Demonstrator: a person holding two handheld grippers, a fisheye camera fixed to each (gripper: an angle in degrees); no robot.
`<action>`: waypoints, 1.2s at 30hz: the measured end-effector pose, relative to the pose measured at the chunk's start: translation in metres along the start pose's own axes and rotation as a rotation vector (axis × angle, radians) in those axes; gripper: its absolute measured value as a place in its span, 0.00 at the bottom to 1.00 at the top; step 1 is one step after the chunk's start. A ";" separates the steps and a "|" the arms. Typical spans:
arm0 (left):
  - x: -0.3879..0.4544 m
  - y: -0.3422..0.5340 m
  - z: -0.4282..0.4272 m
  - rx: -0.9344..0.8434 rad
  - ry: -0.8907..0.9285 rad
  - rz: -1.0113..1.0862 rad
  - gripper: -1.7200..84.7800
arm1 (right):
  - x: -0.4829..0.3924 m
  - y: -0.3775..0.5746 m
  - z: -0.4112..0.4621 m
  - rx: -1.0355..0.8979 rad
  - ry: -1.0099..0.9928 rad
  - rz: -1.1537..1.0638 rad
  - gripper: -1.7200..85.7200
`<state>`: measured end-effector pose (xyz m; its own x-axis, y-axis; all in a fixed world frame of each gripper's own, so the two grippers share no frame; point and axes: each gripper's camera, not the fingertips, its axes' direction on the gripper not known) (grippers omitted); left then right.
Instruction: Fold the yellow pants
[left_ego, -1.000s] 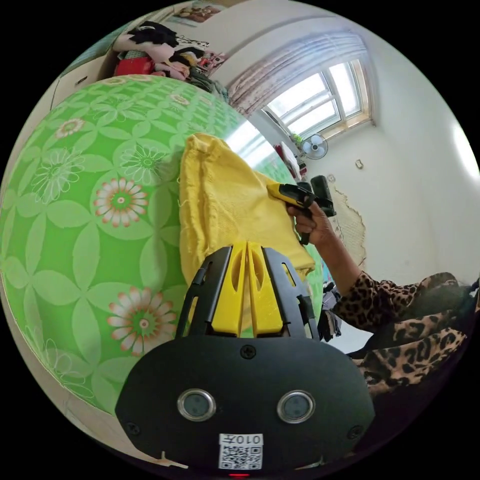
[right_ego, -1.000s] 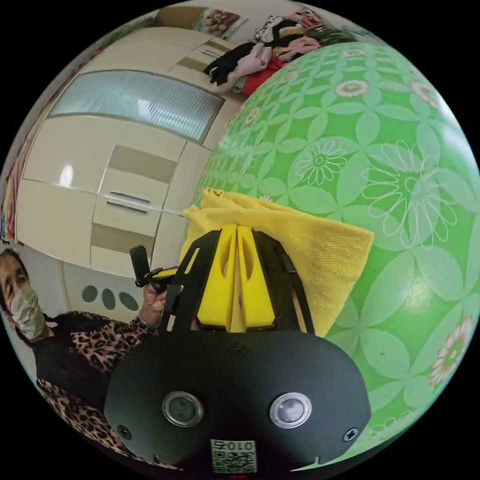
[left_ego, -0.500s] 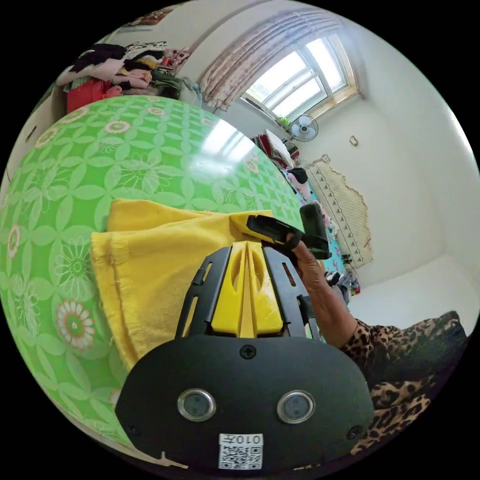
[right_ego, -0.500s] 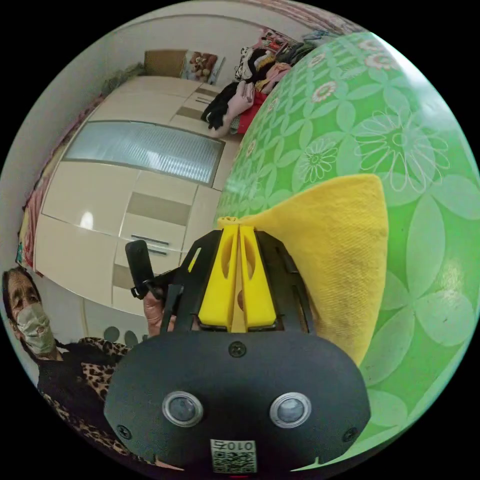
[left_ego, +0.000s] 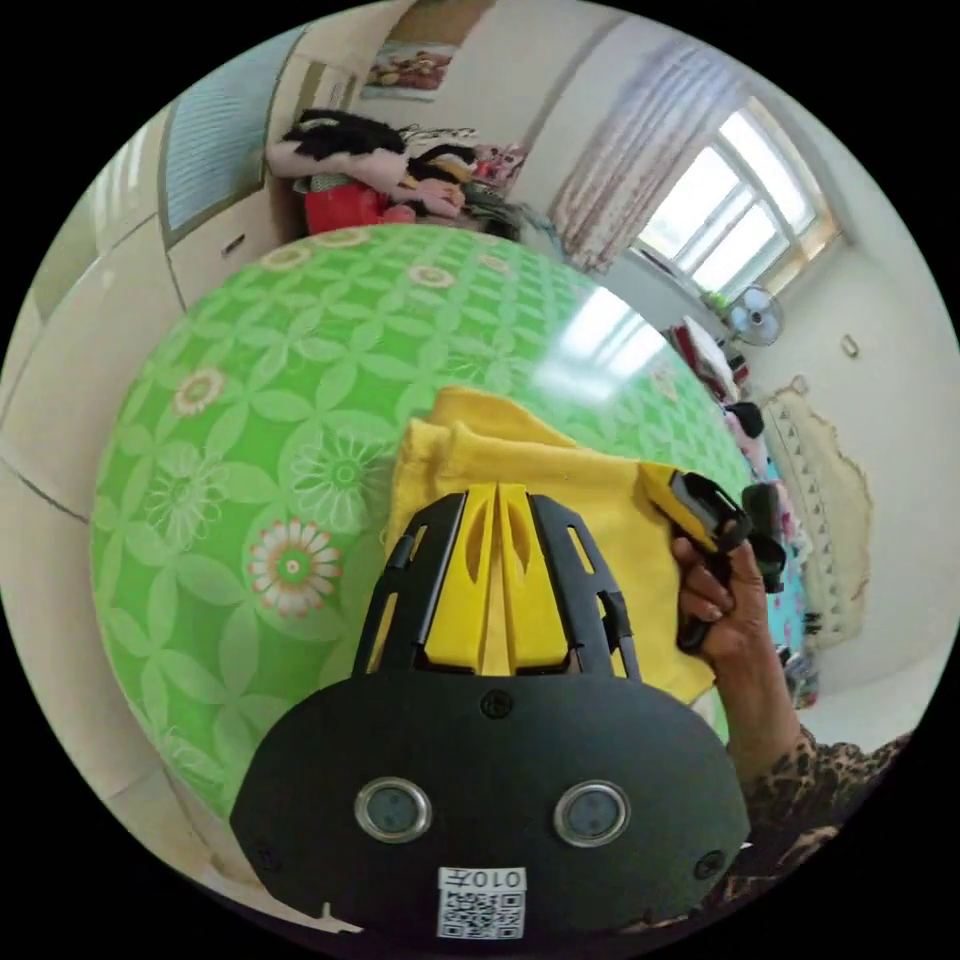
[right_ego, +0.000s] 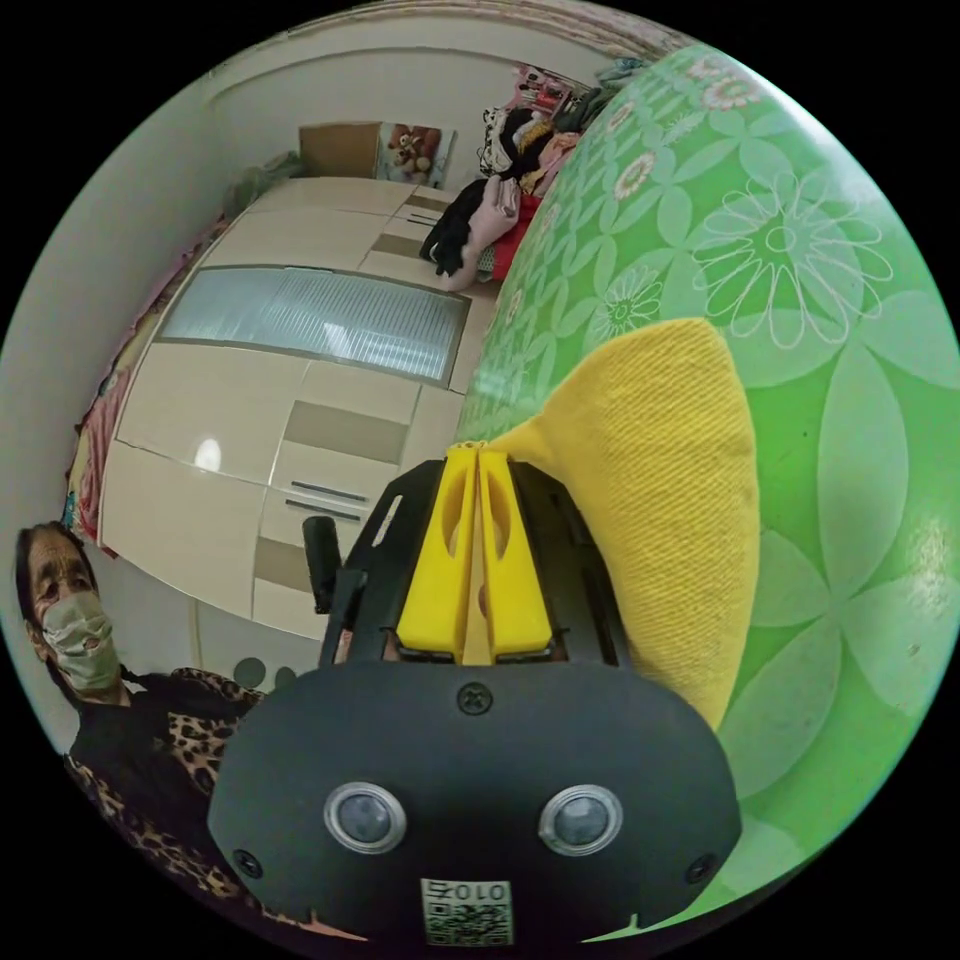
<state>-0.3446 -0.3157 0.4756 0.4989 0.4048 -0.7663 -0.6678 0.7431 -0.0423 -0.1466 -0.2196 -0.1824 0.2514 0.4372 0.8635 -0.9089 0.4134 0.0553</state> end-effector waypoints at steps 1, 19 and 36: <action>-0.010 -0.001 -0.001 0.001 0.050 -0.026 0.02 | 0.003 0.004 -0.004 0.004 -0.029 0.009 0.05; -0.114 -0.033 -0.063 -0.237 0.324 0.003 0.13 | -0.021 0.117 -0.181 -0.149 0.080 0.101 0.20; -0.099 -0.010 -0.070 -0.299 0.379 0.029 0.21 | -0.049 0.164 -0.135 -0.320 0.105 0.138 0.16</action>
<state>-0.4262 -0.4001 0.5071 0.2785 0.1595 -0.9471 -0.8359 0.5260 -0.1572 -0.2628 -0.0656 -0.2832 0.1818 0.5788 0.7949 -0.7907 0.5666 -0.2317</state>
